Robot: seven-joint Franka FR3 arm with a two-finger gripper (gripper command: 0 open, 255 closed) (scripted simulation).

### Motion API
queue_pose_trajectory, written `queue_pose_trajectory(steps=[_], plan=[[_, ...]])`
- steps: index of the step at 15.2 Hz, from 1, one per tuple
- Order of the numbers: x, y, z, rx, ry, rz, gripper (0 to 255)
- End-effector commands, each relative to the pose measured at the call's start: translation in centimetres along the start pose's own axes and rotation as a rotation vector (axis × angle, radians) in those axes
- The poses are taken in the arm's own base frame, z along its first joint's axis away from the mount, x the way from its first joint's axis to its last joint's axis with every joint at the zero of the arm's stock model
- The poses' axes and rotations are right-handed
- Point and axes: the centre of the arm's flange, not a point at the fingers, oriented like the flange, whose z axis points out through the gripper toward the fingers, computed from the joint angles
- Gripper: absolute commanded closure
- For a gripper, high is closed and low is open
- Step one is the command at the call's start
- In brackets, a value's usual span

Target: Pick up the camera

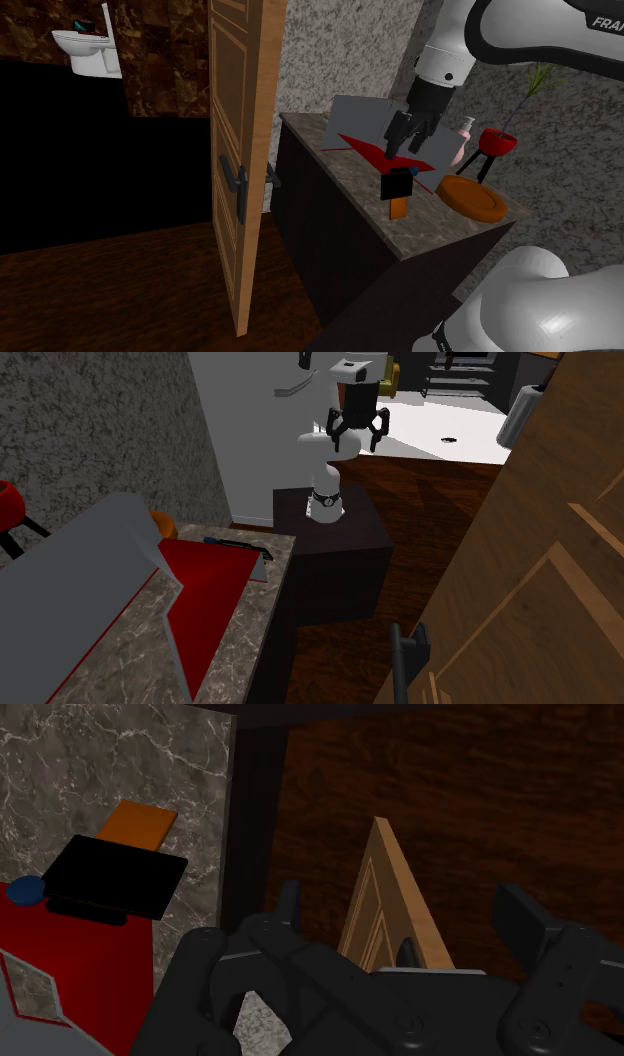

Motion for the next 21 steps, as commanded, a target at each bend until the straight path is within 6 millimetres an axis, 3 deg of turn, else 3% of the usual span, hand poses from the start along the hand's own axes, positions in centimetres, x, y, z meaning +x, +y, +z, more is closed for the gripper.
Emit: queue_pose_trajectory(steps=[1,6,12,21], plan=[[0.0,0.0,0.0,0.000,0.000,0.000,0],[1.9,6.8,2.6,0.057,-0.086,-0.250,0],[6.0,13.8,6.5,0.125,-0.189,-0.550,0],[14.6,20.9,14.0,0.227,-0.343,-1.000,0]])
